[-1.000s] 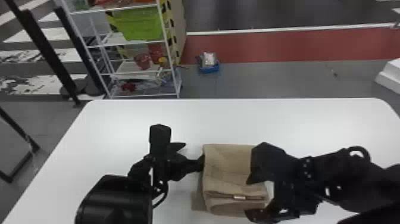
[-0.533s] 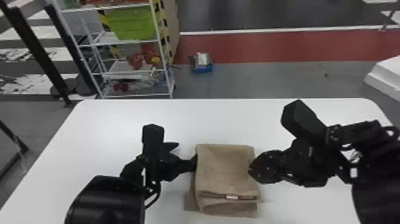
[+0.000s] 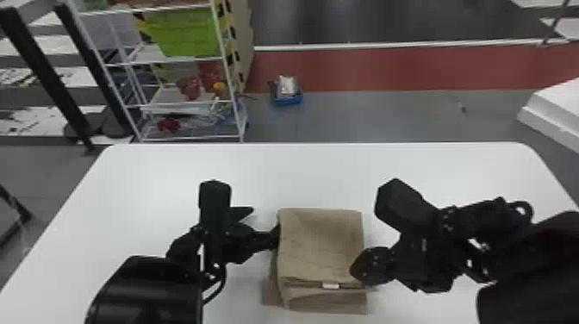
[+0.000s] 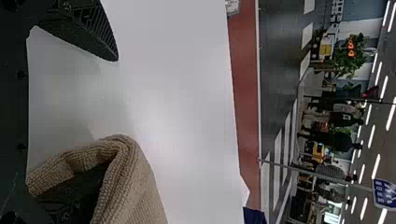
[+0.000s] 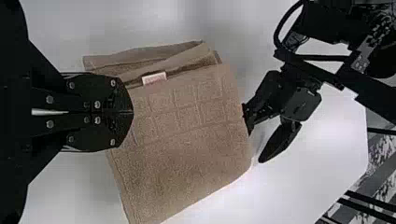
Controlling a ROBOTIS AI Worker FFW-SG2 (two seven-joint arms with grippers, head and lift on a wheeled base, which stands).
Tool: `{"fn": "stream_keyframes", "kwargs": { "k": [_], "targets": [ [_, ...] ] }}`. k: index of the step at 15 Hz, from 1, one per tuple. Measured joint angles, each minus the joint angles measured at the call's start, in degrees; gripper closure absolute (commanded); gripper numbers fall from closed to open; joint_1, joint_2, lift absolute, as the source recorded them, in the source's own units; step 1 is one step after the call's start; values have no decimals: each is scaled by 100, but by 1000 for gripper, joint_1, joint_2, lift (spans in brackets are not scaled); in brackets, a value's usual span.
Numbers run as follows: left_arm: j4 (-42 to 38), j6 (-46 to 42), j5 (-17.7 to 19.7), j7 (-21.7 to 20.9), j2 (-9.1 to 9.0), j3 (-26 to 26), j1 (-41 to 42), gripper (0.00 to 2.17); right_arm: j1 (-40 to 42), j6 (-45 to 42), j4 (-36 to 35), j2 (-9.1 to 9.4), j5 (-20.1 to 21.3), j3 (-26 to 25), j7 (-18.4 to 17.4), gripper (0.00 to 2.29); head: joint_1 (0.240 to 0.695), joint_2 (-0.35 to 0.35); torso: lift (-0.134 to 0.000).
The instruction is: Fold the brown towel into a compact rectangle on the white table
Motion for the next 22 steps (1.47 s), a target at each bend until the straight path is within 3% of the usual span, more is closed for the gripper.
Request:
{"fn": "stream_keyframes", "kwargs": {
  "k": [10, 16, 18, 22],
  "targets": [
    [-21, 0, 0, -43, 0, 30, 29, 97, 164, -96, 229, -37, 168, 345, 0, 1480, 695, 118, -124],
    [-112, 152, -222, -353, 0, 91, 29, 93, 224, -223, 252, -37, 191, 328, 0, 1477, 695, 124, -124],
    [-131, 169, -238, -356, 0, 82, 24, 93, 192, -208, 227, 99, -39, 55, 0, 1477, 695, 125, -124],
    [-118, 143, -246, -383, 0, 54, 10, 97, -238, -1, 334, 562, -685, -791, 0, 1477, 695, 110, -124]
  ]
}}
